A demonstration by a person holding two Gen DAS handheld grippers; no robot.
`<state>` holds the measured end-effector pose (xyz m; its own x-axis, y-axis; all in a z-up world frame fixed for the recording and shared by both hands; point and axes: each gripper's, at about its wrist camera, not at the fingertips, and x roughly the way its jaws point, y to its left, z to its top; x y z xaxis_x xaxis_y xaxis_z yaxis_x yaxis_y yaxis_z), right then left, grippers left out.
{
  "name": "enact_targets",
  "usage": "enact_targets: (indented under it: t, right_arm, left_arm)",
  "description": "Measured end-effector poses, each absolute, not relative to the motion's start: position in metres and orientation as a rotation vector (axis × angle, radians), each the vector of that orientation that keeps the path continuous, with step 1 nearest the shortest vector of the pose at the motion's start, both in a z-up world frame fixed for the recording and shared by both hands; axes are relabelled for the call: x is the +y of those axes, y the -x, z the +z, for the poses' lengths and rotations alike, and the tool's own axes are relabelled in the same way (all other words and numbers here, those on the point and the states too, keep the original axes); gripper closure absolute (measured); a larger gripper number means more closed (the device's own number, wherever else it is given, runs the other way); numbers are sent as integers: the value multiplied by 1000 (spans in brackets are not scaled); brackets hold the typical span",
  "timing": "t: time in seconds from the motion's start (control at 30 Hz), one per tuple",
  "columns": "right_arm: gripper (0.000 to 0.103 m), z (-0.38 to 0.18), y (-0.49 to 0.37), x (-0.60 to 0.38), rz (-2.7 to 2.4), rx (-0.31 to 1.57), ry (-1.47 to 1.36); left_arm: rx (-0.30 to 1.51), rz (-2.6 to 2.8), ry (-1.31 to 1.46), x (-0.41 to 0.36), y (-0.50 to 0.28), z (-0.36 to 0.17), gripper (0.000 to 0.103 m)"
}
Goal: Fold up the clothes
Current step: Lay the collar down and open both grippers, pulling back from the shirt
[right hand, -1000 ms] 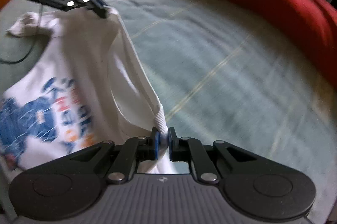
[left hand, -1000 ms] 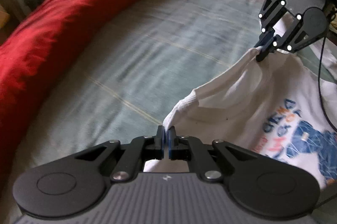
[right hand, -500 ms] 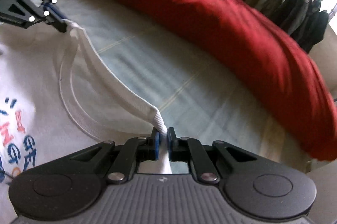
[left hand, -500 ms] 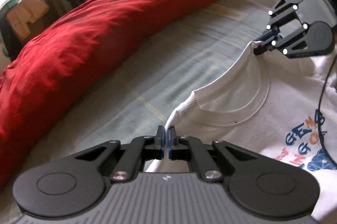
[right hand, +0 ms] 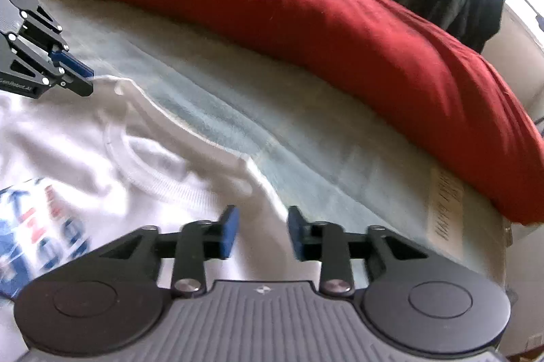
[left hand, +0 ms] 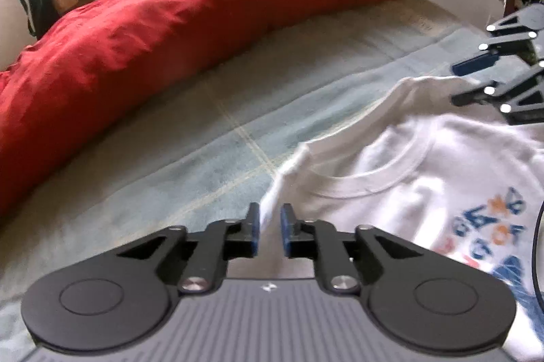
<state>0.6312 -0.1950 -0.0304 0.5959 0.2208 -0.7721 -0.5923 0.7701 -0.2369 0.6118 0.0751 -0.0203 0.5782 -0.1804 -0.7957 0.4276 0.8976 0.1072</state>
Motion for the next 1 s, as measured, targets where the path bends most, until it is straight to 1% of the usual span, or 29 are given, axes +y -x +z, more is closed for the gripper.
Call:
enact_targets:
  t: [0.07, 0.3, 0.5, 0.6, 0.67, 0.83, 1.0]
  right_arm:
    - [62, -16, -612, -208, 501, 820, 497]
    - [62, -28, -582, -265, 359, 961, 480]
    - [62, -31, -581, -322, 268, 1033, 257]
    - [62, -30, -577, -346, 235, 1020, 174]
    - [62, -33, -579, -354, 252, 1045, 147]
    - [62, -50, -571, -345, 323, 1071, 312]
    - [62, -63, -577, -350, 386, 1087, 366]
  left_arm:
    - [892, -347, -278, 77, -599, -15, 79]
    - [967, -259, -112, 90, -550, -15, 78]
    - [1014, -205, -34, 92, -519, -22, 78]
    - [1029, -198, -43, 87, -512, -22, 78]
    - [1030, -200, -58, 83, -507, -21, 78]
    - [1029, -198, -88, 70, -499, -16, 78]
    - [1034, -200, -123, 58, -497, -14, 78]
